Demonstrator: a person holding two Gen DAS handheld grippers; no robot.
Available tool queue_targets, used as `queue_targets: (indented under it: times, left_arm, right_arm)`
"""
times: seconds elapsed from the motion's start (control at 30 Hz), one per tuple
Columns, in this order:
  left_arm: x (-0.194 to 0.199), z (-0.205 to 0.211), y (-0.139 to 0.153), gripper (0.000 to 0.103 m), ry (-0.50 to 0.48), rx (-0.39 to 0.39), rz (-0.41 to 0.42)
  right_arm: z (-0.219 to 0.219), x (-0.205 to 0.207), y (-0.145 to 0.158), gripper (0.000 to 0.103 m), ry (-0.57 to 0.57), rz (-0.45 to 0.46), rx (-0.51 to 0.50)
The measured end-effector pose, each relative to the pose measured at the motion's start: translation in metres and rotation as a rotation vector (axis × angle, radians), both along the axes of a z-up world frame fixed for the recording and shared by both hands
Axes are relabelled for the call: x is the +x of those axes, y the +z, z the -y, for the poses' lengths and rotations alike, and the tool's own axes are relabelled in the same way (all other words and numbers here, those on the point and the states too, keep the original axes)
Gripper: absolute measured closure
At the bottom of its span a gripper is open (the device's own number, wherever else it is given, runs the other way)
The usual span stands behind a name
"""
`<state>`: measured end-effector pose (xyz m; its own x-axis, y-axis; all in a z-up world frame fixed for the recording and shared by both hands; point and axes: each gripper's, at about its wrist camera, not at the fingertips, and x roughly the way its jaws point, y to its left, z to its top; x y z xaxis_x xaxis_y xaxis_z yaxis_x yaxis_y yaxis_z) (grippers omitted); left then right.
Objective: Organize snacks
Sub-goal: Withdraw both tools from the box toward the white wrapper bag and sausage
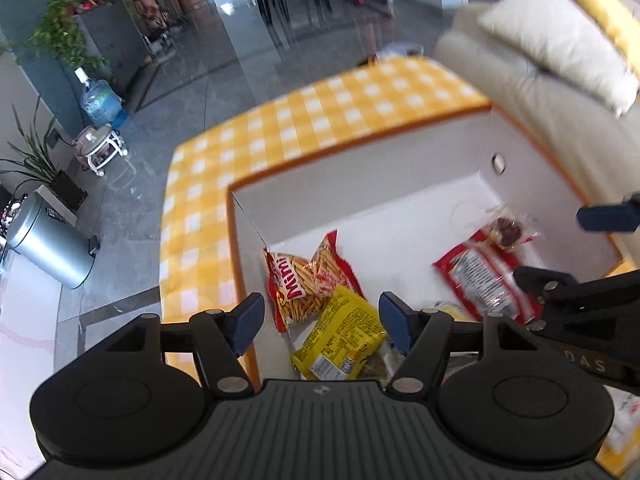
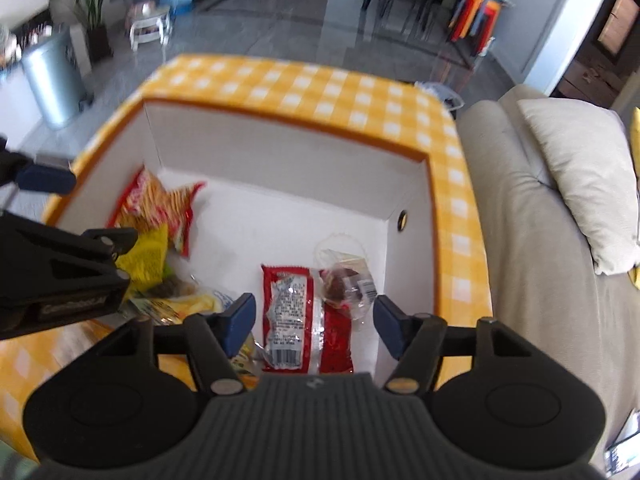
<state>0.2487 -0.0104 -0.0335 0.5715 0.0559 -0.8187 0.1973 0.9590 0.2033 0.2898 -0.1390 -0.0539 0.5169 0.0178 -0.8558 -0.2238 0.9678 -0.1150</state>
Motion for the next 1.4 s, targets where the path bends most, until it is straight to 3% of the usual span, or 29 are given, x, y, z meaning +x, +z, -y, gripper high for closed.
queue_targets:
  times: [0.2, 0.33, 0.73, 0.93, 1.17, 1.4]
  left_arm:
    - [-0.041, -0.006, 0.020, 0.025, 0.006, -0.032, 0.072]
    - [-0.065, -0.010, 0.020, 0.024, 0.004, -0.051, 0.066]
    - [-0.118, -0.017, -0.003, 0.024, 0.073, -0.173, -0.033]
    - [-0.134, -0.007, -0.026, 0.024, 0.052, -0.167, -0.101]
    - [-0.134, -0.003, -0.059, 0.024, 0.015, -0.175, -0.212]
    - [-0.117, -0.021, -0.071, 0.022, 0.100, -0.177, -0.216]
  right_arm:
    - [0.005, -0.037, 0.019, 0.037, -0.036, 0.098, 0.041]
    - [0.005, -0.063, 0.021, 0.037, -0.043, 0.127, 0.053]
    - [0.024, -0.129, -0.005, 0.036, -0.089, 0.062, 0.079]
    - [0.047, -0.152, -0.034, 0.036, -0.124, 0.004, 0.050]
    - [0.090, -0.162, -0.074, 0.027, -0.209, -0.093, 0.075]
    - [0.123, -0.160, -0.099, 0.027, -0.308, -0.178, 0.148]
